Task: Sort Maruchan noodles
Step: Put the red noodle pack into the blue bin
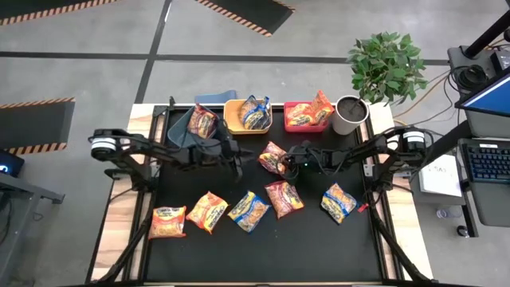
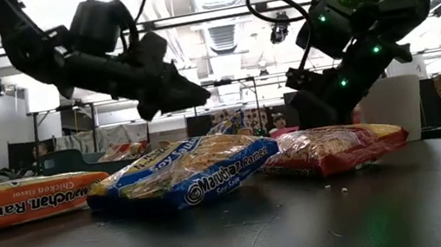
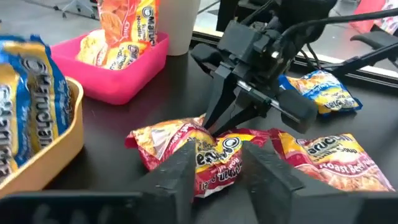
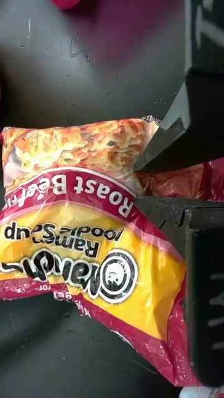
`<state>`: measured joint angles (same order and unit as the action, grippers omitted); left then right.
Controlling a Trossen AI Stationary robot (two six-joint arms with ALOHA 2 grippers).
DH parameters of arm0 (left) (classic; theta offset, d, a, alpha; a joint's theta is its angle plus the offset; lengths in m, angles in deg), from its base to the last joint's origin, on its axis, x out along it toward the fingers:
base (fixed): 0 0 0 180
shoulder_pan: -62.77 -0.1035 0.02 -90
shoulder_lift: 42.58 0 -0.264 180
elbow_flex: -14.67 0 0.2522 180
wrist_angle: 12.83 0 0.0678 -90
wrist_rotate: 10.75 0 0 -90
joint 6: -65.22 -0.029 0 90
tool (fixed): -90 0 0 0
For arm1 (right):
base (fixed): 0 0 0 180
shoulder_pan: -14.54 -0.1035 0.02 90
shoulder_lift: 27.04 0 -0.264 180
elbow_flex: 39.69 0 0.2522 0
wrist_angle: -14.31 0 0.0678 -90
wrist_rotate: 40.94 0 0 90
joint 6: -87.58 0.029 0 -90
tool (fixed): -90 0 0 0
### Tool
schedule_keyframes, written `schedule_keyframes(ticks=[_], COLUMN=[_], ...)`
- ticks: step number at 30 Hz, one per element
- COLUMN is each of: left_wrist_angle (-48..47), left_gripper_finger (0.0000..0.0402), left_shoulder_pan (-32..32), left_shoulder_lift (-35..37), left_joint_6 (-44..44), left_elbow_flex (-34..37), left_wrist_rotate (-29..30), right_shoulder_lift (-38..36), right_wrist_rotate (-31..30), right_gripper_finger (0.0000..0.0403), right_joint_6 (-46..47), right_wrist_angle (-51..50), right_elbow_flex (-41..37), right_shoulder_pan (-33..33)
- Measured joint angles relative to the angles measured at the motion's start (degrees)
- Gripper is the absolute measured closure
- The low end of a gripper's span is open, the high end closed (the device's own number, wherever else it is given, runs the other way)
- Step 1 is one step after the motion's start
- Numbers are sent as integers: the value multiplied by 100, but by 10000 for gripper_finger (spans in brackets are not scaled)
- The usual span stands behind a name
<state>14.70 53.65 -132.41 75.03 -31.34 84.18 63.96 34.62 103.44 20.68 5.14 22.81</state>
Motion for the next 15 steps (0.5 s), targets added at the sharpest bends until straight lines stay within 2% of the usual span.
schedule_keyframes(ticks=[8,15], left_wrist_angle=[994,1773], left_gripper_finger=[200,176], left_shoulder_pan=[-29,-113], left_shoulder_lift=[-810,-1620], left_joint_6=[149,299], left_elbow_flex=[0,-110], left_wrist_rotate=[42,59], right_shoulder_lift=[9,11], right_wrist_rotate=[12,22], right_gripper_finger=[340,340], right_joint_6=[2,11], right_wrist_angle=[143,163], right_elbow_flex=[-11,-11], right_shoulder_pan=[0,2])
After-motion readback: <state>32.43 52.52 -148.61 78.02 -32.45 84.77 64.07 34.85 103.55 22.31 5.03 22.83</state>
